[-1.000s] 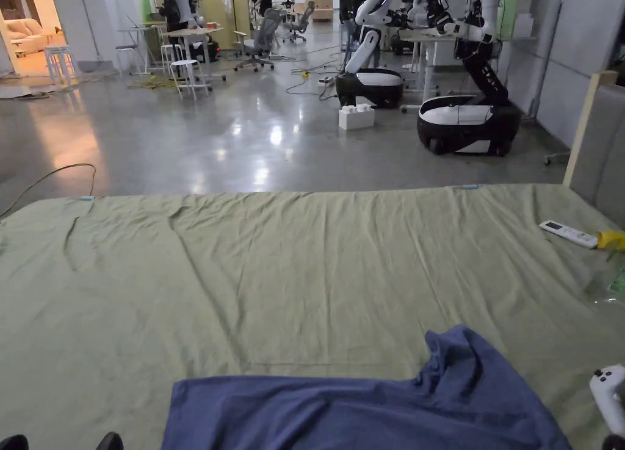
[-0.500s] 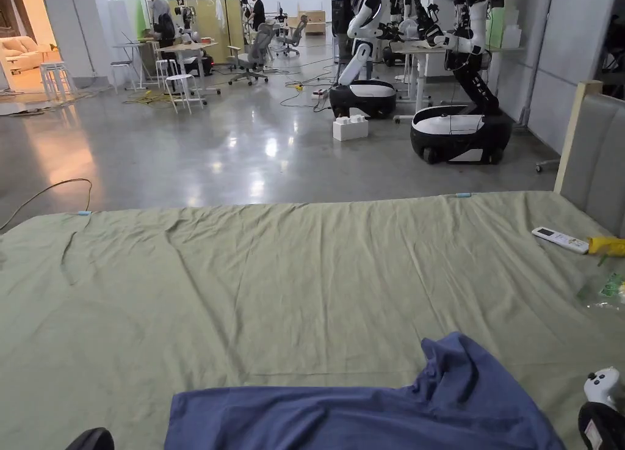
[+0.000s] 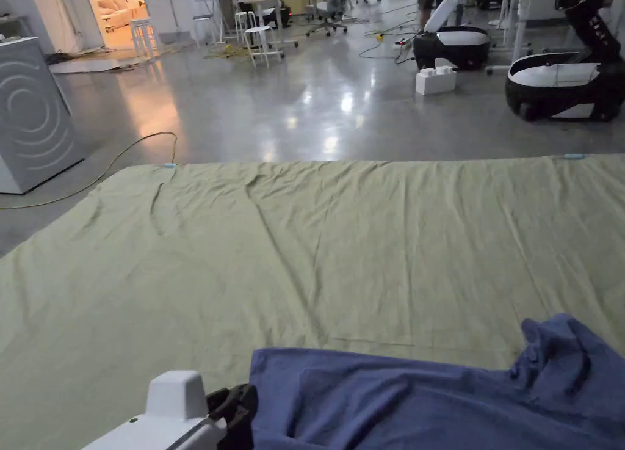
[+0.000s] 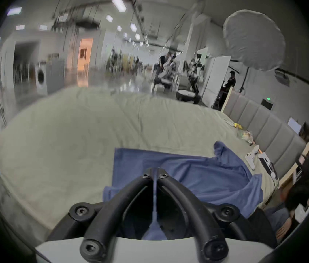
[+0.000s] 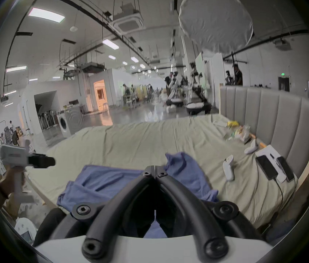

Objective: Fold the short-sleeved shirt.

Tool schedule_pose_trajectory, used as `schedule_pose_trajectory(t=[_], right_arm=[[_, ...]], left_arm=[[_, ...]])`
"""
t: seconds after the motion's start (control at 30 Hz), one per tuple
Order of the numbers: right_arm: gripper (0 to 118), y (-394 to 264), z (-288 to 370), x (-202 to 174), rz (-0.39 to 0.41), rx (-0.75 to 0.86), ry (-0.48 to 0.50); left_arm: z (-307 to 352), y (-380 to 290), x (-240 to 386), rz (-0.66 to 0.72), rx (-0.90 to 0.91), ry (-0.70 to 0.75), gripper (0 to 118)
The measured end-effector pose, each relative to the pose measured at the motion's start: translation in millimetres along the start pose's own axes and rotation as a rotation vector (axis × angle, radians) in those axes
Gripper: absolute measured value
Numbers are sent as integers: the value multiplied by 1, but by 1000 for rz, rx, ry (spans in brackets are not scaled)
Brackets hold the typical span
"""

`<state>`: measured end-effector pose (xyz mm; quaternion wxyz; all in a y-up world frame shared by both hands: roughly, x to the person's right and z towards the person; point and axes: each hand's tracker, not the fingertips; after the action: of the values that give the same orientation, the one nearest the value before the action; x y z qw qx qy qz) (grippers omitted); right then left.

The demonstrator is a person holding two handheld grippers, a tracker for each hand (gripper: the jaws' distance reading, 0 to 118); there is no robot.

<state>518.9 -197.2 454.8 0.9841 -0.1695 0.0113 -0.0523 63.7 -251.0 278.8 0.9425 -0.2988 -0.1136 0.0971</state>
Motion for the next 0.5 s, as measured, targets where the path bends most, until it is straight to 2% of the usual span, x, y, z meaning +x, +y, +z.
schedule_pose_trajectory(t=[0.03,0.07,0.1,0.13,0.2,0.33,0.37,0.4,0.43,0.47,0.5], right_arm=[[0,-3,-4,3,16,-15,-7],[0,-6,-7,6,16,-30,-9],[0,-10,-11,9,9,-49,-12],[0,-13,-15,13,-12,-80,-7],[0,-18,-19,21,-36,-118,-15],[0,-25,-20,35,-48,-162,-59],[0,-25,-19,39,-46,-168,-76],[0,-24,-19,42,-43,-170,-92],[0,-23,-19,45,-43,-170,-100],[0,-23,-20,47,-43,-169,-105],[0,-21,-21,49,-44,-169,-113]], left_arm=[[-25,2,-11,3,-1,-22,21],[-49,7,-19,-10,-34,-22,52],[-75,11,-27,-13,-47,-6,74],[-98,15,-33,-24,-92,31,81],[-135,23,-47,-41,-115,35,81],[-193,34,-73,40,-174,125,79],[-202,34,-77,52,-182,129,72],[-212,34,-79,51,-212,139,60],[-221,33,-81,44,-238,133,43],[-228,31,-81,34,-270,133,30],[-235,29,-77,4,-303,150,24]])
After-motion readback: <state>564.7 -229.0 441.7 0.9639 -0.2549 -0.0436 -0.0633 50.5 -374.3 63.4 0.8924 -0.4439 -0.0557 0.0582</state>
